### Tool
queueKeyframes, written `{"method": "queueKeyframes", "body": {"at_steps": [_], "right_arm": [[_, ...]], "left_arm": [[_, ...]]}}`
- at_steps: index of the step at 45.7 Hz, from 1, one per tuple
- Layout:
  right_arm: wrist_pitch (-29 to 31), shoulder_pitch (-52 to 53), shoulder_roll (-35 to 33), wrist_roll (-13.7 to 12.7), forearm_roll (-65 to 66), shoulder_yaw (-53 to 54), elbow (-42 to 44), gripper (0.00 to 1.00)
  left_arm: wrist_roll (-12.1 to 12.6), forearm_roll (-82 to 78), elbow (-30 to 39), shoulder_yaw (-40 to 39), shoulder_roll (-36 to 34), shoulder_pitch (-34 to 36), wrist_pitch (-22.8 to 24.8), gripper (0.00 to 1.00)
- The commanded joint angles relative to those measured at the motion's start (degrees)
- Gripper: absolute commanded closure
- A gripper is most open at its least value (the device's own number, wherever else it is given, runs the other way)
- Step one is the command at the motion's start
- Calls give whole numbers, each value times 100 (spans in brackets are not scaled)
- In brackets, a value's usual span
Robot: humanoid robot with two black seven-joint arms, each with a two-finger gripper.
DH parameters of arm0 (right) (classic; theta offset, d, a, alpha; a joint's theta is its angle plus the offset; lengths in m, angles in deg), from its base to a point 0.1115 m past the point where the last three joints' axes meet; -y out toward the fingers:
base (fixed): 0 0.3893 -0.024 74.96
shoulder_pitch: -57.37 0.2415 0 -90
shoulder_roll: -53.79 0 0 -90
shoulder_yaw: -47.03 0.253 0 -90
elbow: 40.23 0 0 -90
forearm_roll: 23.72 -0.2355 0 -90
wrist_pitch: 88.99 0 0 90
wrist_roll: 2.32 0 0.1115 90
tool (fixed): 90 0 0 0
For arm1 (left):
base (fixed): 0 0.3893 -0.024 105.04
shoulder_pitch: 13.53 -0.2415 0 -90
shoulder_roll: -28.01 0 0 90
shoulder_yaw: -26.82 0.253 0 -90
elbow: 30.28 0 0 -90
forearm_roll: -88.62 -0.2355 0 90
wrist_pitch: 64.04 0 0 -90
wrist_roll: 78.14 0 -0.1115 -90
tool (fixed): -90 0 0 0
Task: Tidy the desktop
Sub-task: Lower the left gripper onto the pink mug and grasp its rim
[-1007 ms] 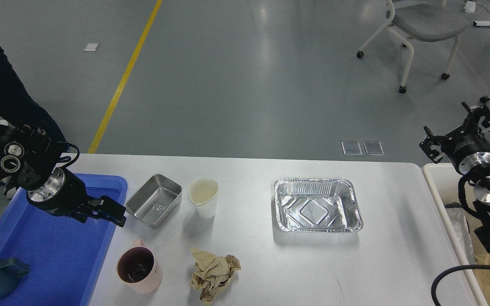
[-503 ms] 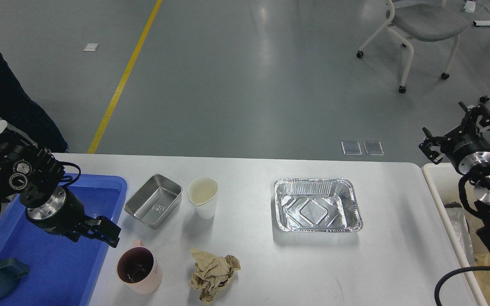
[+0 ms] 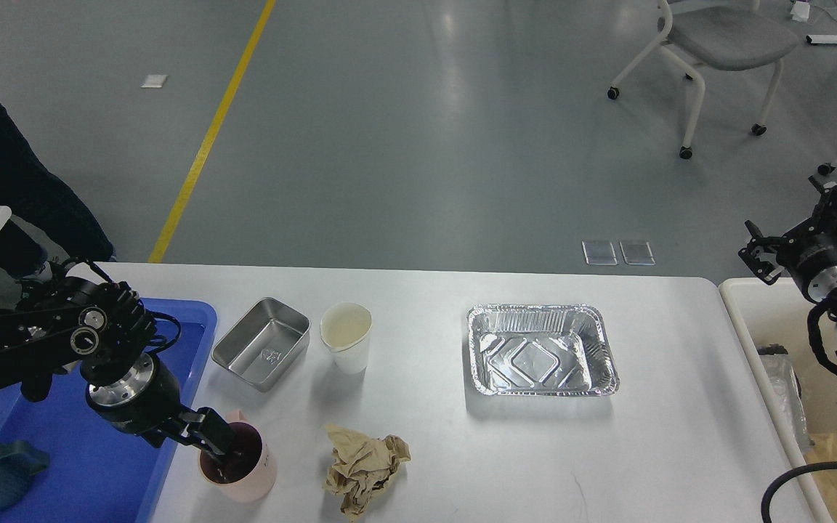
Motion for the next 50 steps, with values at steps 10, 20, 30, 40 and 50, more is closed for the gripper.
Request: {"method": "queueKeyframes", "body": {"at_steps": [10, 20, 30, 40, 50], "right_arm": [[11, -12, -68, 0, 0, 4, -9, 0], [11, -21, -51, 0, 0, -4, -17, 0], [38, -21, -51, 0, 0, -4, -17, 0], [55, -21, -68, 0, 0, -4, -17, 0], [64, -12, -68, 0, 0, -4, -17, 0]], "left_arm": [[176, 6, -2, 39, 30, 11, 1, 0], [272, 6, -81, 39, 39, -77, 1, 0], [290, 24, -292, 39, 56, -68, 1, 0], [290, 50, -661, 39, 390, -59, 1, 0], [308, 77, -723, 31, 496, -68, 1, 0]]}}
